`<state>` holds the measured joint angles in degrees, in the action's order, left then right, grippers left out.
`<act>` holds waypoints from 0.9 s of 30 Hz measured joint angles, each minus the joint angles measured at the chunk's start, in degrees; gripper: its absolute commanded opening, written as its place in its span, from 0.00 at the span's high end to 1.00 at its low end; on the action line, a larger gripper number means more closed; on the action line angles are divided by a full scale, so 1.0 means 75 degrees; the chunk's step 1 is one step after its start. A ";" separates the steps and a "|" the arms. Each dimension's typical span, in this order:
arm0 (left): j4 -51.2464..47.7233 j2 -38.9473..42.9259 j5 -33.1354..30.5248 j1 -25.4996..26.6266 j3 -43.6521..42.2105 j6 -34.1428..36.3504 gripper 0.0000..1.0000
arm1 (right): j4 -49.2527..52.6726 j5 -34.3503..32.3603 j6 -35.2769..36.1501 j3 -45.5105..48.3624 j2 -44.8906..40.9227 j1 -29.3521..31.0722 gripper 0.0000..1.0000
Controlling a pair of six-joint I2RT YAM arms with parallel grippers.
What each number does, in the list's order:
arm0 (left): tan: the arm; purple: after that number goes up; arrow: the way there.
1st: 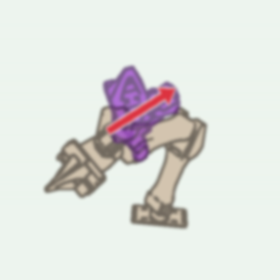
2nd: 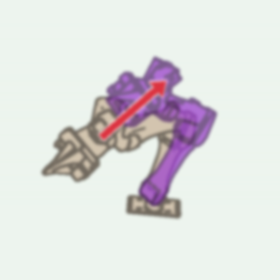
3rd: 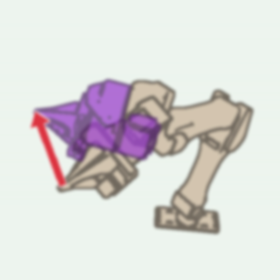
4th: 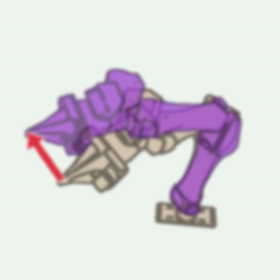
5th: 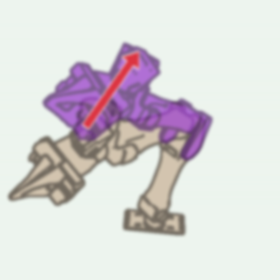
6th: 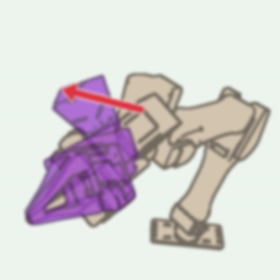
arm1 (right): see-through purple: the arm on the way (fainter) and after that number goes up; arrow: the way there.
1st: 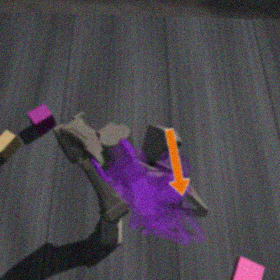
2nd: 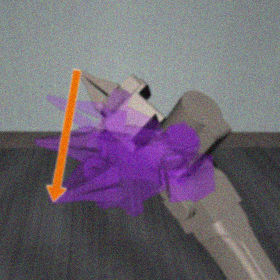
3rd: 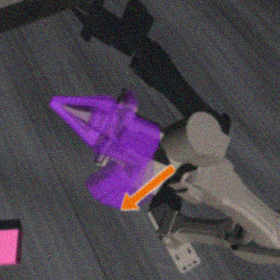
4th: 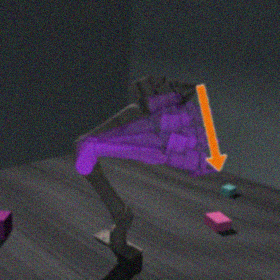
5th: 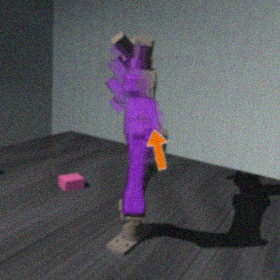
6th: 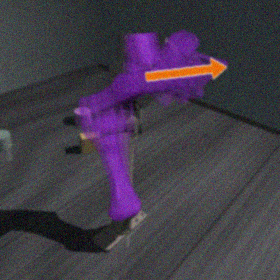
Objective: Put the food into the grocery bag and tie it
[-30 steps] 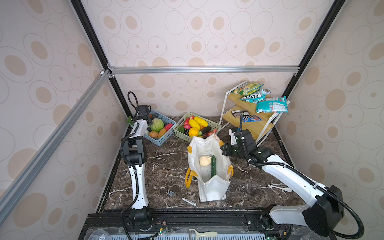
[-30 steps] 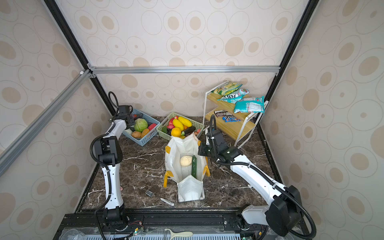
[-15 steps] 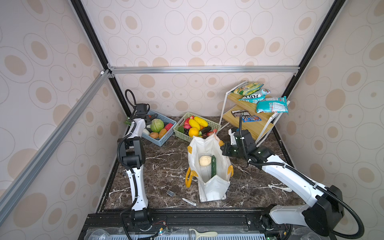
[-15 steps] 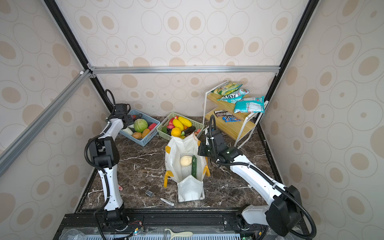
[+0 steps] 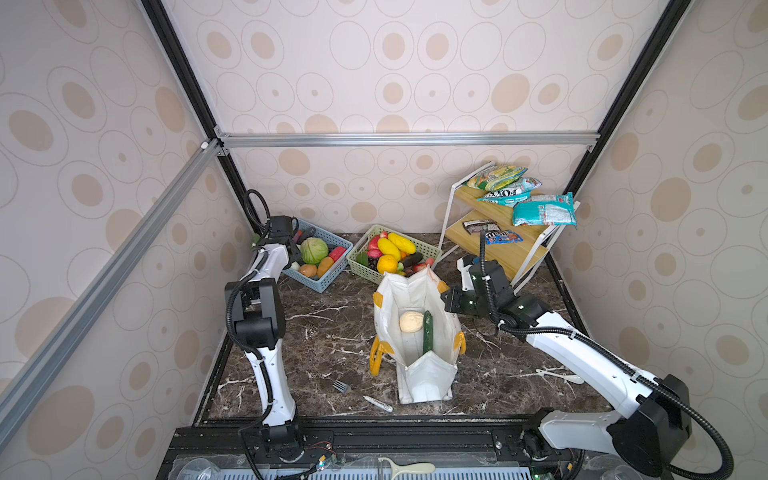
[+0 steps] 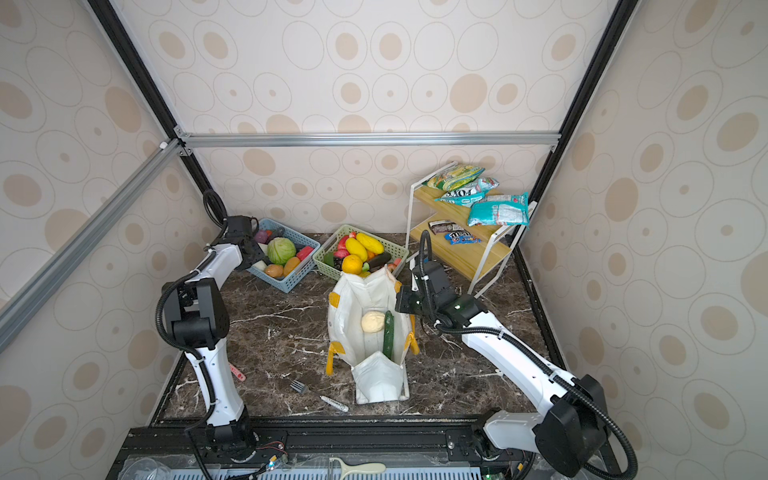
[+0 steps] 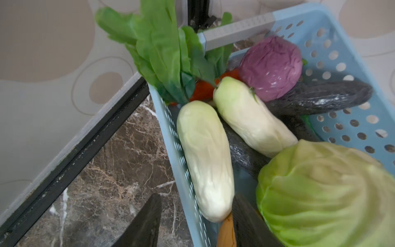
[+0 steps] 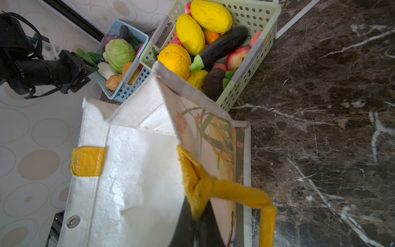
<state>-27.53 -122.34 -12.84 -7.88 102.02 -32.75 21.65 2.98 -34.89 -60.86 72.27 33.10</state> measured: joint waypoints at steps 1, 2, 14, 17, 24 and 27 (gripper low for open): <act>0.0015 -0.0012 0.0029 0.0000 -0.0029 -0.0041 0.49 | 0.0006 -0.0003 0.0000 0.0017 -0.0038 0.0000 1.00; 0.0015 -0.0017 0.0073 0.0000 -0.0079 -0.0085 0.51 | 0.0020 -0.0003 0.0003 0.0038 -0.0082 0.0000 1.00; 0.0178 -0.0020 0.0289 0.0000 -0.0414 -0.0221 0.68 | 0.0038 -0.0029 0.0117 0.0076 -0.0178 0.0000 1.00; 0.0329 -0.0020 0.0356 0.0000 -0.0784 -0.0251 0.75 | 0.0035 -0.0026 0.0117 0.0076 -0.0178 0.0000 1.00; 0.0702 0.0055 0.0382 -0.0015 -0.1148 -0.0204 0.95 | 0.0038 -0.0023 0.0119 0.0076 -0.0178 0.0003 1.00; 0.0778 0.0213 0.0376 -0.0079 -0.1358 0.0114 0.98 | 0.0067 -0.0009 0.0117 0.0076 -0.0184 0.0003 1.00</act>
<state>-21.69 -120.75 -10.02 -8.47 91.83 -31.90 22.15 2.92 -34.02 -60.29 70.89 33.12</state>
